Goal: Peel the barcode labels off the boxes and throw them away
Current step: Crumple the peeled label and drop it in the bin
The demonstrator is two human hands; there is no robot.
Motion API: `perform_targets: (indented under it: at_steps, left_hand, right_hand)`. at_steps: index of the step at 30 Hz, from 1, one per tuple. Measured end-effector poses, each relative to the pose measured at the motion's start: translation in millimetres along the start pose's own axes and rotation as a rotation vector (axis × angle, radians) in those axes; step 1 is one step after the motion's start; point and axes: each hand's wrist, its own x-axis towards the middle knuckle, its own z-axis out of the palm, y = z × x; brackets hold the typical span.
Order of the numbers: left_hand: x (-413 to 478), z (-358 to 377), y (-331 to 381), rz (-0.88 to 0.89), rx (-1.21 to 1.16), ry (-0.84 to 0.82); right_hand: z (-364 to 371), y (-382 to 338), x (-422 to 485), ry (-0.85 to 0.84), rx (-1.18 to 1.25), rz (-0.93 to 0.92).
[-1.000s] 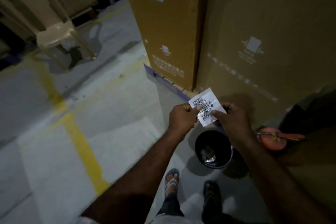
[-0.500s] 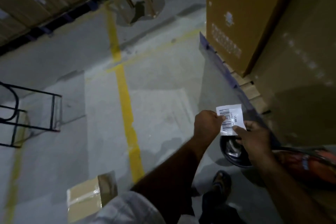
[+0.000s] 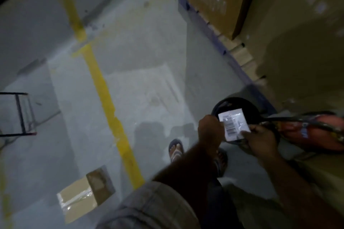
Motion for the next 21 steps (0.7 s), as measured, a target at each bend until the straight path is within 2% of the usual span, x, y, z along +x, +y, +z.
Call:
perform_targets:
  at_steps: [5,9,12,15,21]
  left_hand:
    - [27,38,7,0.003,-0.127,-0.121]
    - [54,55,4,-0.051,-0.242,-0.313]
    - [71,72,-5,-0.029,-0.206,-0.316]
    - [87,95,-19,-0.026,-0.172,-0.306]
    - [113,128,-50,-0.088,-0.22,-0.374]
  right_hand:
    - [1,25,39,0.095,-0.02,0.062]
    - [8,42,71,0.097,-0.058,0.089]
    - [17,51,94,0.116,-0.095,0.106]
    - [28,73,128,0.093,-0.261,0.131]
    - [60,107,168,0.027,-0.483,0.064]
